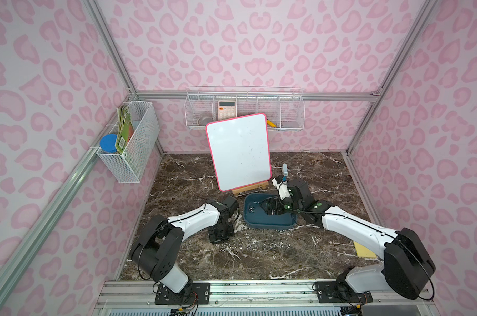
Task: Take out the wing nut from the storage box
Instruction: Place the wing nut at the center of the board, then pick up the wing nut from the storage box.
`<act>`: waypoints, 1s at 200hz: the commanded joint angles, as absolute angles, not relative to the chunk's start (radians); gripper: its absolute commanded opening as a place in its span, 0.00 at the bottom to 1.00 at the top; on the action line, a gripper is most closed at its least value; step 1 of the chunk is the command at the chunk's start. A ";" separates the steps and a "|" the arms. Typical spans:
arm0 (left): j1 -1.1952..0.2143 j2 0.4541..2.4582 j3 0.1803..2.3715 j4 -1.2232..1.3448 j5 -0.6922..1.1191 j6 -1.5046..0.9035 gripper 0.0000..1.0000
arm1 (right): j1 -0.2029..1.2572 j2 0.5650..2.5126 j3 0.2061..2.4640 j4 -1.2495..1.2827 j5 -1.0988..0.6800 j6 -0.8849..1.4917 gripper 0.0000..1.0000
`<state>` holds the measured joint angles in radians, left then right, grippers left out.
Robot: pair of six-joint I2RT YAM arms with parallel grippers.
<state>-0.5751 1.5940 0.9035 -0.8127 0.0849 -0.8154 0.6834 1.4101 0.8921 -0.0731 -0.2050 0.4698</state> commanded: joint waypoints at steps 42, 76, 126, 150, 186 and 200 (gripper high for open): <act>-0.573 1.556 0.969 -0.880 0.055 -0.806 0.34 | 0.675 1.445 0.934 -0.139 -0.155 0.454 0.99; -0.573 1.503 1.051 -0.887 0.055 -0.783 0.51 | 0.663 1.461 0.937 -0.186 -0.097 0.459 0.99; -0.572 1.457 1.173 -0.869 0.092 -0.741 0.99 | 0.636 1.521 0.943 -0.254 -0.065 0.365 0.71; -0.570 1.448 1.201 -0.860 0.103 -0.741 0.98 | 0.629 1.564 0.950 -0.279 -0.037 0.325 0.50; -0.566 1.445 1.213 -0.850 0.098 -0.748 0.98 | 0.629 1.636 0.980 -0.320 0.013 0.292 0.39; -0.564 1.448 1.214 -0.850 0.098 -0.748 0.98 | 0.630 1.655 0.987 -0.319 0.017 0.281 0.38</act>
